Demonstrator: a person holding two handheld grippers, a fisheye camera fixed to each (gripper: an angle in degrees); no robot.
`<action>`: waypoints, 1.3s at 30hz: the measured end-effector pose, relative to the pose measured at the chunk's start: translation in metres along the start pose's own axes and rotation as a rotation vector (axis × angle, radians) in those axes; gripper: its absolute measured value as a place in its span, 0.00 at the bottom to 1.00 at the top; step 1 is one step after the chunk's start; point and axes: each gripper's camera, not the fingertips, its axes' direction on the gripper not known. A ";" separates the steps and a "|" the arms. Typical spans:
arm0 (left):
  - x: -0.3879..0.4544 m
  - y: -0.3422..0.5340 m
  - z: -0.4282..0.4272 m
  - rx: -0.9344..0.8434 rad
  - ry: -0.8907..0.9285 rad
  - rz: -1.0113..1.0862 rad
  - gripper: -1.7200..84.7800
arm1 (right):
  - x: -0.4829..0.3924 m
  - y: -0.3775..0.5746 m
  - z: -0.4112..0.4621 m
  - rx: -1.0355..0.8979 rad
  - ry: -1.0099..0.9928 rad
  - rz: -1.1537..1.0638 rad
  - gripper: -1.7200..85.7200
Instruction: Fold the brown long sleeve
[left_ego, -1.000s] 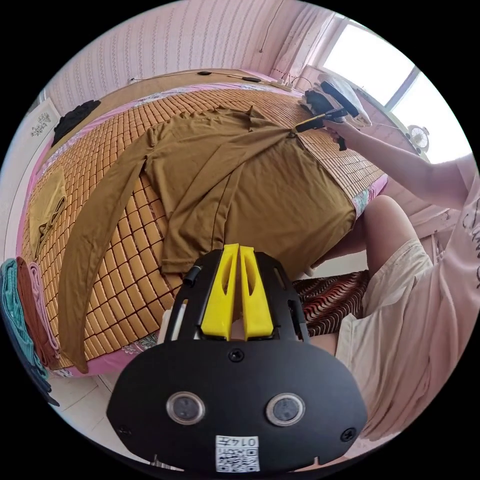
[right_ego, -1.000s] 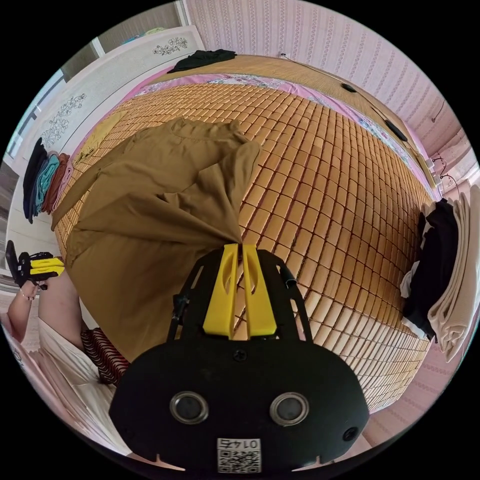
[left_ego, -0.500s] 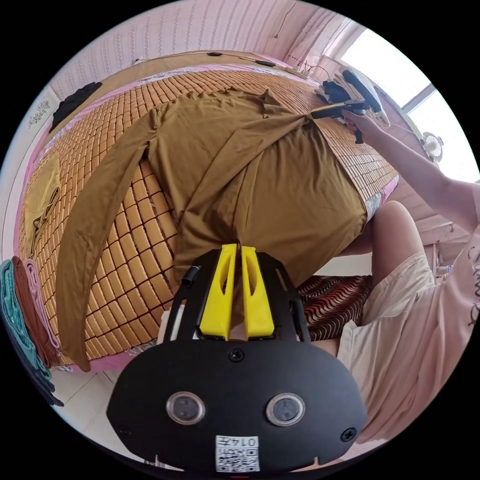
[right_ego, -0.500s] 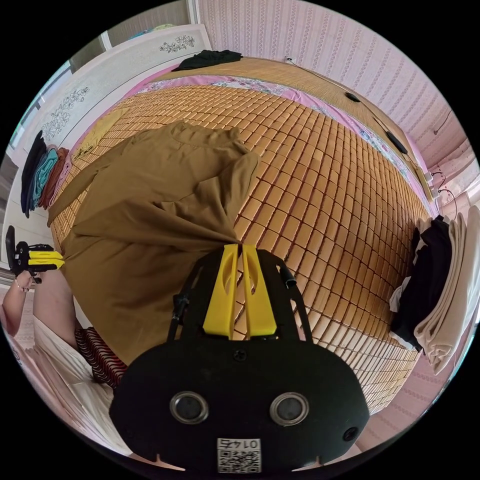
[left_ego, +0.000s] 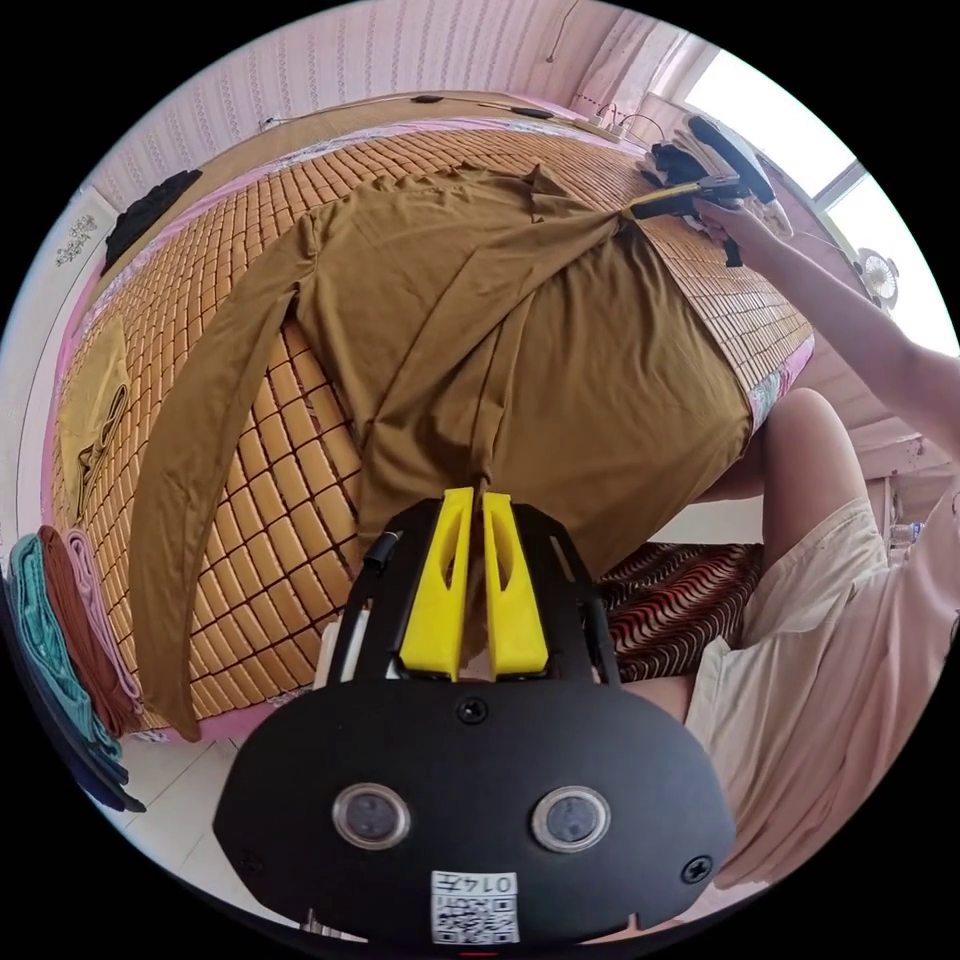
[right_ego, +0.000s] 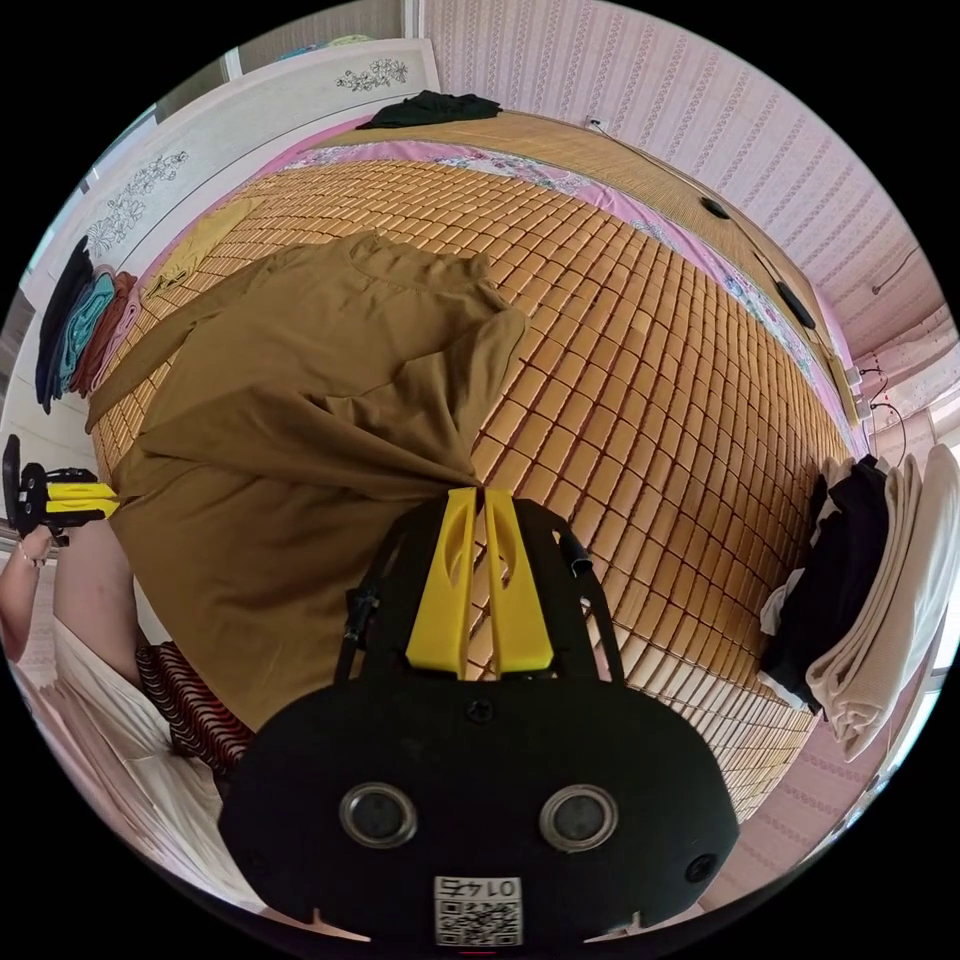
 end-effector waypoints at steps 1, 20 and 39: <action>0.000 -0.001 -0.009 0.012 -0.017 0.018 0.02 | 0.001 0.001 0.000 -0.002 -0.001 -0.004 0.01; 0.007 -0.052 -0.012 -0.097 0.152 0.371 0.02 | 0.030 0.048 0.026 0.024 -0.051 -0.004 0.01; -0.066 -0.465 0.106 -0.052 0.465 0.067 0.02 | 0.076 0.122 0.061 0.185 -0.311 0.061 0.02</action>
